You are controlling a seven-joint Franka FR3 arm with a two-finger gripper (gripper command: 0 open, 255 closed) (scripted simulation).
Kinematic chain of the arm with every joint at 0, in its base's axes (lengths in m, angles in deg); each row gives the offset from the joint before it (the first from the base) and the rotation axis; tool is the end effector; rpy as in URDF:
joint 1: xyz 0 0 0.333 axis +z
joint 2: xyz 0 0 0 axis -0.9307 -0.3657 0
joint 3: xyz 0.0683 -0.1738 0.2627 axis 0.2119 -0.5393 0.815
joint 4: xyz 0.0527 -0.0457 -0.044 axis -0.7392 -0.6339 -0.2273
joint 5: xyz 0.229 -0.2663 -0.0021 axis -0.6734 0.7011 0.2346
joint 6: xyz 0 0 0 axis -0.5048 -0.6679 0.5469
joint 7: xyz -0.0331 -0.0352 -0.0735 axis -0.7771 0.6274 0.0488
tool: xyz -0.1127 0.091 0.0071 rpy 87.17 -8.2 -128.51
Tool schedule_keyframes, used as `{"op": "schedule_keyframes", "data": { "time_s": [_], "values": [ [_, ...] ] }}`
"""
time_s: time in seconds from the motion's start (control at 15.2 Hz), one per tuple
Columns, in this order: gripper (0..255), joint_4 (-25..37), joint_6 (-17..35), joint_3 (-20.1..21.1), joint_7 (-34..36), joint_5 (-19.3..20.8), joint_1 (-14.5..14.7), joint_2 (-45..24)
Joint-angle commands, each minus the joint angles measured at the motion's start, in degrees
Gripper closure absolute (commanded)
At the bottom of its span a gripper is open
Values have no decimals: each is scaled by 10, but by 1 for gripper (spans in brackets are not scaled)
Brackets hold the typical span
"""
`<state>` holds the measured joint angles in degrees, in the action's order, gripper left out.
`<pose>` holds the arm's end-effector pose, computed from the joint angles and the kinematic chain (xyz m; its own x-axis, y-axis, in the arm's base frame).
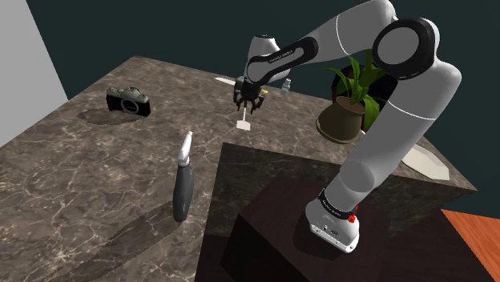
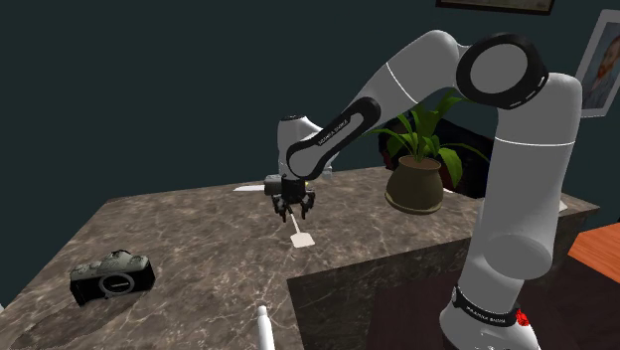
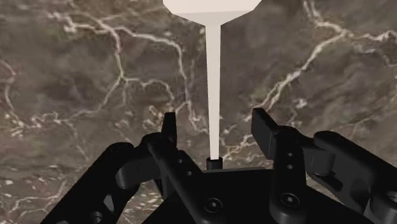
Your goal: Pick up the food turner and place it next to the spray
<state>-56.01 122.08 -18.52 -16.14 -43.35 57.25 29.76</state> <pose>0.5120 -0.0637 0.3355 0.6063 -0.7925 0.0660 -0.7941 -0.6077 -0.0013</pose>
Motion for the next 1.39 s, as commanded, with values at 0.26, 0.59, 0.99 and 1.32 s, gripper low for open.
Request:
{"op": "schedule_keyframes", "data": {
  "time_s": [0.26,0.59,0.99,1.32],
  "values": [
    [255,0,0,0,0,0,0,0],
    [255,3,-7,0,-1,-1,0,5],
    [255,21,-51,1,-6,-7,0,31],
    [255,40,-88,1,-10,-10,0,49]
  ]
}}
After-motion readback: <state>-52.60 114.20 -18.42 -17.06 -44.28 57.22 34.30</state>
